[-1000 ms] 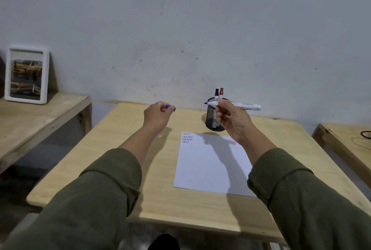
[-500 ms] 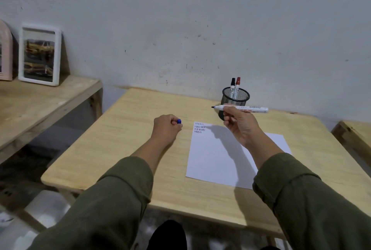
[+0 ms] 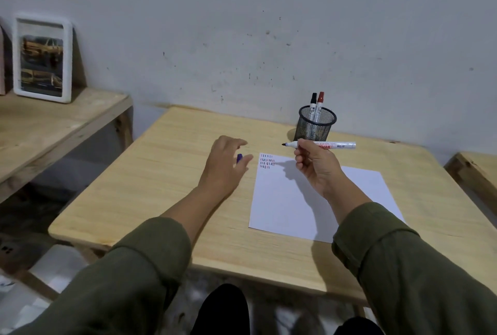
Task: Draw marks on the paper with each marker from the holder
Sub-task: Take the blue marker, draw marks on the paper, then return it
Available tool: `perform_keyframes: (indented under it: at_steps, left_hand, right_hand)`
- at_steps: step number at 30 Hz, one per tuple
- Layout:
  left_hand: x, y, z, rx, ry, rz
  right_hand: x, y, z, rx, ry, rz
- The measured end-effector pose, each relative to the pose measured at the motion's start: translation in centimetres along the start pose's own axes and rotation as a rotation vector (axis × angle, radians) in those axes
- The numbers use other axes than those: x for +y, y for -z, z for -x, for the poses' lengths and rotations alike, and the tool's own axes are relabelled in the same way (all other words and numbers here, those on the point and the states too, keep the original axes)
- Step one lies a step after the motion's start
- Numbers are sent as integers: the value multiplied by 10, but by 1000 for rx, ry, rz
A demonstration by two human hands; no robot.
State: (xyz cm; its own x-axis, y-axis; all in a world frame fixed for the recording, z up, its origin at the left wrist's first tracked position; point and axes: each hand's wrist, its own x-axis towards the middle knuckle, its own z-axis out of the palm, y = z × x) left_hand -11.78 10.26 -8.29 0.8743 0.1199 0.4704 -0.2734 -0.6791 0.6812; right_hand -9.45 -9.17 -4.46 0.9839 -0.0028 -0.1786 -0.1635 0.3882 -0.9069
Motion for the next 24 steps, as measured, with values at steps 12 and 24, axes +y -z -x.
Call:
perform_keyframes:
  at_steps: [12,24]
  left_hand:
    - [-10,-4,13,-493,-128,-137]
    - [-14,-8,13,-501,-118,-134]
  right_hand:
    - [22,-4,-4,127,74,203]
    - [42,0,-7,160,154,541]
